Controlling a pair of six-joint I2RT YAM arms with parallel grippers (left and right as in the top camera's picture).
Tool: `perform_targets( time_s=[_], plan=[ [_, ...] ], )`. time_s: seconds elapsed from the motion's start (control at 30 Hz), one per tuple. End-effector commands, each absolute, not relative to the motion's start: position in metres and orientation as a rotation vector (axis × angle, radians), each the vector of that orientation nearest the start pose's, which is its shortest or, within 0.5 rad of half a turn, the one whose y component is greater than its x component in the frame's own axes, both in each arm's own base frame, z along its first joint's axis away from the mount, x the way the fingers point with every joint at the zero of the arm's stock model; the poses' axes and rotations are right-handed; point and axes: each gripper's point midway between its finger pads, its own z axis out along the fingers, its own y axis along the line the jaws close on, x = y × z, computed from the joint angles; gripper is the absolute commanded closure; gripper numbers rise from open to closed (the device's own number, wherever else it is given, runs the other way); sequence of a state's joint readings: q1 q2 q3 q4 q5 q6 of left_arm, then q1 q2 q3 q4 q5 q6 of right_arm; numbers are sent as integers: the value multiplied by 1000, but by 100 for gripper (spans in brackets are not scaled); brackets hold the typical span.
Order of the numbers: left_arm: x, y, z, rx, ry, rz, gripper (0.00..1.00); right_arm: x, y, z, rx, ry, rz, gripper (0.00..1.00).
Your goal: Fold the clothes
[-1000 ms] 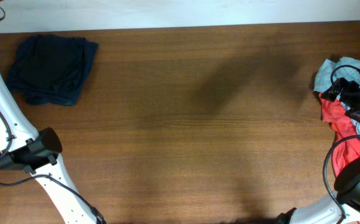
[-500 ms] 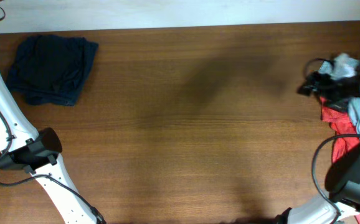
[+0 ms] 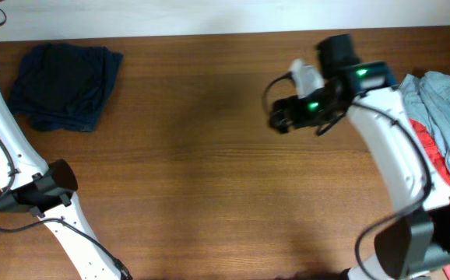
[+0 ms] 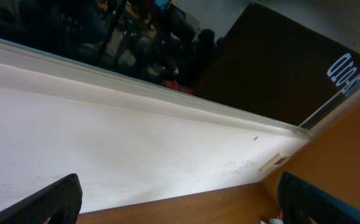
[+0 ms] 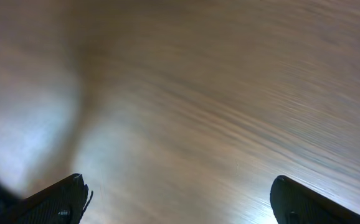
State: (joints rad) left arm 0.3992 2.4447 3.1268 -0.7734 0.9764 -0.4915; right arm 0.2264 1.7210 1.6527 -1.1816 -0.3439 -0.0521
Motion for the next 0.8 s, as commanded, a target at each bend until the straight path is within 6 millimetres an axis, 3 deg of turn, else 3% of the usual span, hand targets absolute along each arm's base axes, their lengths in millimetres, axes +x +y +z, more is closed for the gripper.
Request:
perform_targets(
  time_s=[0.0, 0.13, 0.23, 0.47, 0.63, 0.77],
  plan=[
    [554, 80, 473, 14, 1688, -873, 1, 336, 165, 236, -659, 2617, 458, 1],
    [554, 80, 473, 14, 1688, -873, 1, 312, 168, 280, -774, 2447, 290, 1],
    [554, 80, 473, 14, 1688, -873, 1, 288, 166, 318, -780, 2323, 304, 1],
    [554, 80, 473, 14, 1688, -873, 0, 231, 122, 393, -671, 2066, 244, 1],
    [554, 80, 473, 14, 1688, -873, 1, 192, 81, 407, -536, 1957, 190, 1],
    [554, 80, 473, 14, 1688, -873, 0, 161, 57, 382, -455, 1935, 153, 1]
  ],
)
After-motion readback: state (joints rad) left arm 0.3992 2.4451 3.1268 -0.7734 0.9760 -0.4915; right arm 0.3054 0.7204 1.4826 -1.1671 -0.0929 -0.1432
